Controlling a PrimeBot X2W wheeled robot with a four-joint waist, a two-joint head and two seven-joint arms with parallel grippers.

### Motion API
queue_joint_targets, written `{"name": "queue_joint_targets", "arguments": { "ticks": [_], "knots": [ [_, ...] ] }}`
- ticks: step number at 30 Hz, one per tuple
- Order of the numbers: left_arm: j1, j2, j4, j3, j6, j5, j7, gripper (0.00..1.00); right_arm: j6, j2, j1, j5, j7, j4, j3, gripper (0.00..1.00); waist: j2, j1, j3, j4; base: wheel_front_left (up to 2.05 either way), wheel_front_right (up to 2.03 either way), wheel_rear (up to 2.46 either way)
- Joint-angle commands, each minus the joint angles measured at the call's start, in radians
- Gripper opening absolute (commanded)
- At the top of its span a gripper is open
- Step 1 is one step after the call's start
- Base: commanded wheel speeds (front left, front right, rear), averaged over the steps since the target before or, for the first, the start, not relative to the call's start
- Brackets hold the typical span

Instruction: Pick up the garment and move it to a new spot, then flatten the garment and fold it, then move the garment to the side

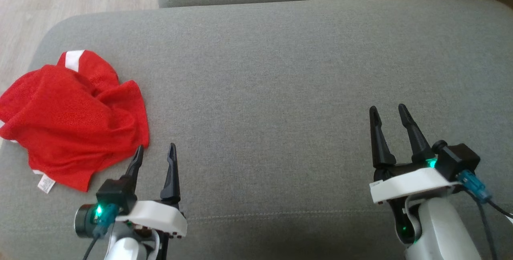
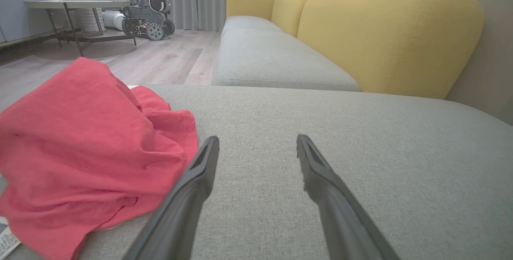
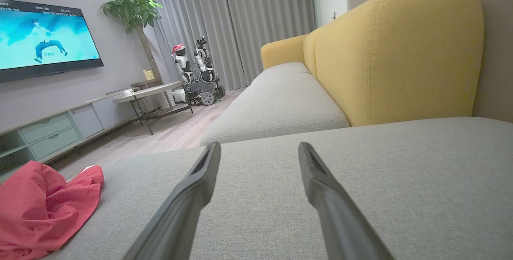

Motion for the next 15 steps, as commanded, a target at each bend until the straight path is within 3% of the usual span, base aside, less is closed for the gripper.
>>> {"name": "queue_joint_targets", "arguments": {
  "ticks": [1, 15],
  "knots": [
    [-0.040, -0.002, -0.027, 0.045, -0.009, 0.012, -0.012, 1.00, 0.007, 0.002, -0.045, 0.012, -0.011, -0.026, 0.026, 1.00, 0.0000, 0.0000, 0.001, -0.001, 0.00, 0.00, 0.00],
    [-0.049, -0.018, -0.030, 0.081, -0.030, 0.045, -0.012, 1.00, 0.007, 0.002, -0.049, -0.011, -0.011, -0.030, 0.026, 1.00, 0.0000, 0.0000, 0.008, 0.022, 0.00, 0.00, 0.00]
  ]
}}
